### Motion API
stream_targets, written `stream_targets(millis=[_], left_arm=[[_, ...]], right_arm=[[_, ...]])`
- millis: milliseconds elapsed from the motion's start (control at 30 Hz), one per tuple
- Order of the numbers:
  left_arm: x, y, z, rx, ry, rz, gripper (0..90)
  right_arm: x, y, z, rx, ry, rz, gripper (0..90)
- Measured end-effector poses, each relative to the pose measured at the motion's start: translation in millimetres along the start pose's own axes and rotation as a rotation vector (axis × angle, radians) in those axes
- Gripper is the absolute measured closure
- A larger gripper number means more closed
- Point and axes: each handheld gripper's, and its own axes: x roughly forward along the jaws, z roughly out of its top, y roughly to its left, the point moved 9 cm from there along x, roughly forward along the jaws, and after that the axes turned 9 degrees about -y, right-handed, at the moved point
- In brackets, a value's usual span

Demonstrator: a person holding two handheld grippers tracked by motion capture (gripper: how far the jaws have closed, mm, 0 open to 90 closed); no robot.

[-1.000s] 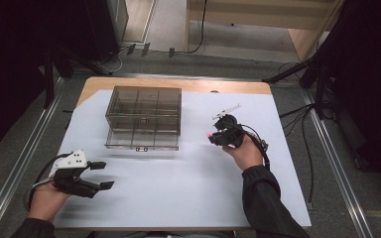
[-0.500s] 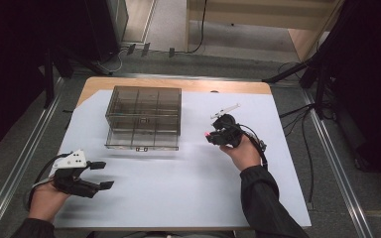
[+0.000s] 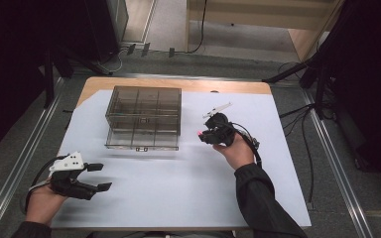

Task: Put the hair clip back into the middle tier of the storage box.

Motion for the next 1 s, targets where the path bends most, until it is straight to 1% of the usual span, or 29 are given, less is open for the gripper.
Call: stream_targets(millis=[233, 367, 500, 533, 700, 800, 1000], left_arm=[[-0.7, 0.3, -0.3, -0.002, -0.004, 0.006, 23.8], [-0.3, 0.0, -0.4, -0.001, -0.003, 0.002, 23.8], [-0.3, 0.2, -0.6, -0.002, 0.001, 0.003, 23.7], [-0.4, 0.2, -0.5, -0.001, 0.002, 0.003, 23.8], [-0.4, 0.0, -0.5, 0.000, 0.003, 0.001, 23.7], [-0.1, 0.3, -0.5, -0.004, -0.001, 0.005, 23.8], [-0.1, 0.4, -0.6, -0.002, 0.000, 0.006, 23.8]], right_arm=[[2.8, 9.1, 7.1, -0.011, -0.011, 0.016, 77.5], [2.7, 12.1, 10.1, -0.010, -0.017, 0.020, 77.5], [2.3, 18.0, 15.4, -0.004, -0.028, 0.034, 77.5], [3.0, 18.7, 17.0, -0.013, -0.034, 0.036, 77.5], [3.3, 23.6, 21.5, -0.017, -0.037, 0.043, 77.6], [3.8, 27.8, 25.1, -0.027, -0.042, 0.052, 77.6], [5.2, 32.5, 29.8, -0.031, -0.048, 0.058, 77.6]])
